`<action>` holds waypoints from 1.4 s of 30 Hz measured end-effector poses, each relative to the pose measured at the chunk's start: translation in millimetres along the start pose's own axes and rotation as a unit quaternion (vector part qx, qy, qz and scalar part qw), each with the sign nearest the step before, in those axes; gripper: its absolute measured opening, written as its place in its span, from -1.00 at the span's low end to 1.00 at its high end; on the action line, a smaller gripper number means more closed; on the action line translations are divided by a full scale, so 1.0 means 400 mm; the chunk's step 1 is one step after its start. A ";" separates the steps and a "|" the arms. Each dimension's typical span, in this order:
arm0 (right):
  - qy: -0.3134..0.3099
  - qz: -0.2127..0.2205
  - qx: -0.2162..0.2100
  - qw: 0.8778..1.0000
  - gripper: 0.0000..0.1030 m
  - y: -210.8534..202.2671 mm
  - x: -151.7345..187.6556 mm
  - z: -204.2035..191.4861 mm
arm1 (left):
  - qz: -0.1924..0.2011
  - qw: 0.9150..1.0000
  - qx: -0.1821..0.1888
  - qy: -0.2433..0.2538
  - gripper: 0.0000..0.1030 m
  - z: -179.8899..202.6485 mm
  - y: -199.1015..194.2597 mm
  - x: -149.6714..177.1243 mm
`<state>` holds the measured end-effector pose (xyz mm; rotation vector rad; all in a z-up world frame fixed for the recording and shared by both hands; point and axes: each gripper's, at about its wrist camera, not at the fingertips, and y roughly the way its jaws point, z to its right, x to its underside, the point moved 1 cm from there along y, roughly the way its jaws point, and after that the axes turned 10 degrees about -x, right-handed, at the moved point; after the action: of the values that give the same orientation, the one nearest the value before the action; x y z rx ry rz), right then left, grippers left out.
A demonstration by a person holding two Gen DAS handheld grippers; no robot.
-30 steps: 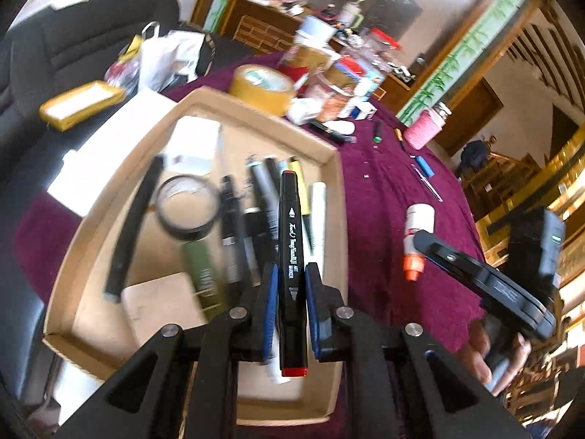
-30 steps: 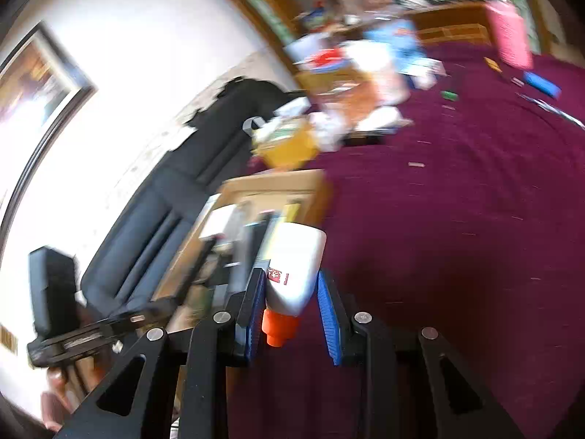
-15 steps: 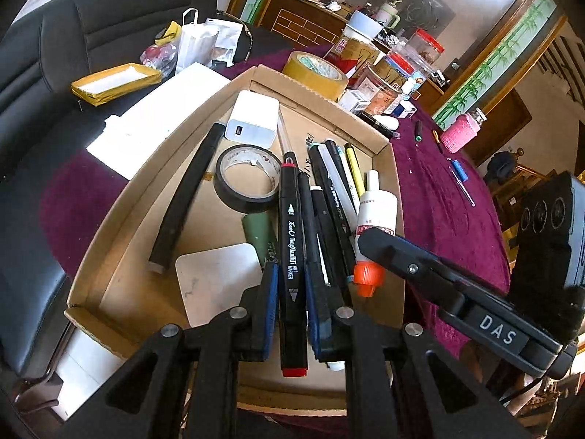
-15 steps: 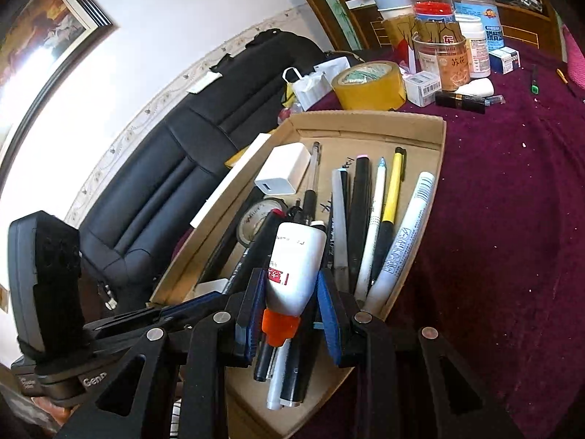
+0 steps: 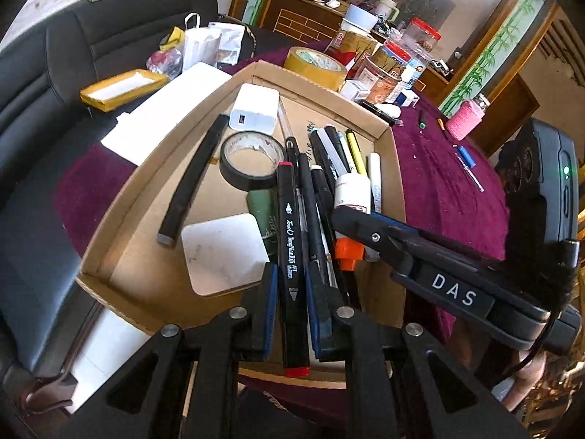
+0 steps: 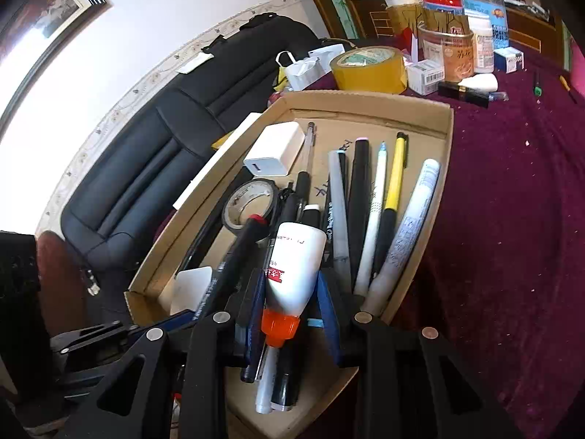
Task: Organize rigid objects
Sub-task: 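Lower the glue bottle and marker into the tray and open both tools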
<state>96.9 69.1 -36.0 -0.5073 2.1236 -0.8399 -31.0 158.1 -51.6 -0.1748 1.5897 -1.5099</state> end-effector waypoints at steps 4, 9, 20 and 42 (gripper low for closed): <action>-0.017 0.000 0.020 1.000 -0.38 -0.004 -0.007 -0.012 | -0.011 1.000 -0.005 0.008 -0.72 0.010 0.015 -0.012; -0.019 -0.008 0.023 1.000 -0.37 0.010 -0.017 -0.009 | -0.030 1.000 0.004 0.005 -0.72 0.005 0.022 -0.033; -0.037 -0.024 0.027 0.999 -0.37 0.036 -0.019 -0.017 | -0.063 0.998 0.021 0.009 -0.72 0.015 0.056 -0.024; 0.045 0.089 -0.003 0.995 0.13 -0.199 0.046 0.015 | 0.142 0.989 -0.033 -0.003 0.82 0.020 -0.100 0.001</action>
<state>96.4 -0.2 7.8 -0.2817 2.2172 -0.7671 -44.6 142.3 -16.5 0.0115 1.5853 -1.2365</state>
